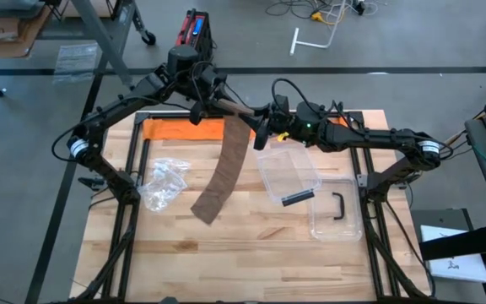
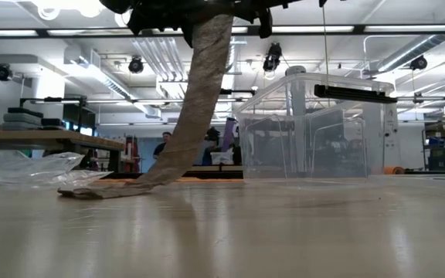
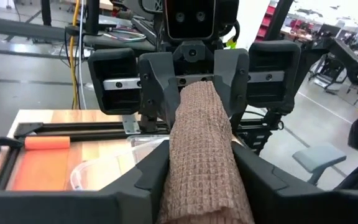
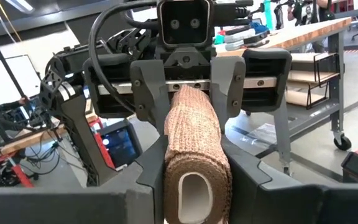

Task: Roll bandage
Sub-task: Roll the brown bandage

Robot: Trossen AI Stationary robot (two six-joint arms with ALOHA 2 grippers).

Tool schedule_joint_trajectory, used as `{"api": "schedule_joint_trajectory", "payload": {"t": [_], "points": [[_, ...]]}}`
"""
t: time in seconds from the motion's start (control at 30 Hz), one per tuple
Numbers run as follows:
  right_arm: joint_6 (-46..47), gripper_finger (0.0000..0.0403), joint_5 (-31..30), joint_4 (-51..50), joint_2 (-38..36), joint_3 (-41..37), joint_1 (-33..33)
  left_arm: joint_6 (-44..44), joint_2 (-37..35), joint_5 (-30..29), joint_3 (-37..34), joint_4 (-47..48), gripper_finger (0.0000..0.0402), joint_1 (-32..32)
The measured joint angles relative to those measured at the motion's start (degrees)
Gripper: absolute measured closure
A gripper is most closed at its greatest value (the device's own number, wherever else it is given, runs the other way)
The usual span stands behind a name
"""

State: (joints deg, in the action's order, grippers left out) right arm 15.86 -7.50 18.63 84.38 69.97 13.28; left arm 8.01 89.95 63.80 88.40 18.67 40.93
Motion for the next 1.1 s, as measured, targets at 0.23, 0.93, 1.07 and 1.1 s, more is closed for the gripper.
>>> {"api": "schedule_joint_trajectory", "payload": {"t": [0.23,0.93,1.07,1.1], "points": [[8.3,0.0259,-1.1,-0.2,0.0,0.0,0.2,13.3,-0.1,-5.2,0.0,-0.3,0.0309,0.0],[17.3,0.015,0.5,0.5,-0.2,0.1,0.1,26.9,-0.5,-6.1,0.0,-3.6,0.03,-0.5],[15.5,0.0159,0.9,-1.2,-0.2,0.0,0.2,25.4,-1.4,-6.4,0.0,-4.0,0.0307,-0.5],[15.5,0.016,0.8,-1.0,-0.3,0.0,0.3,25.4,-1.6,-6.4,0.0,-4.0,0.0307,-0.4]]}}
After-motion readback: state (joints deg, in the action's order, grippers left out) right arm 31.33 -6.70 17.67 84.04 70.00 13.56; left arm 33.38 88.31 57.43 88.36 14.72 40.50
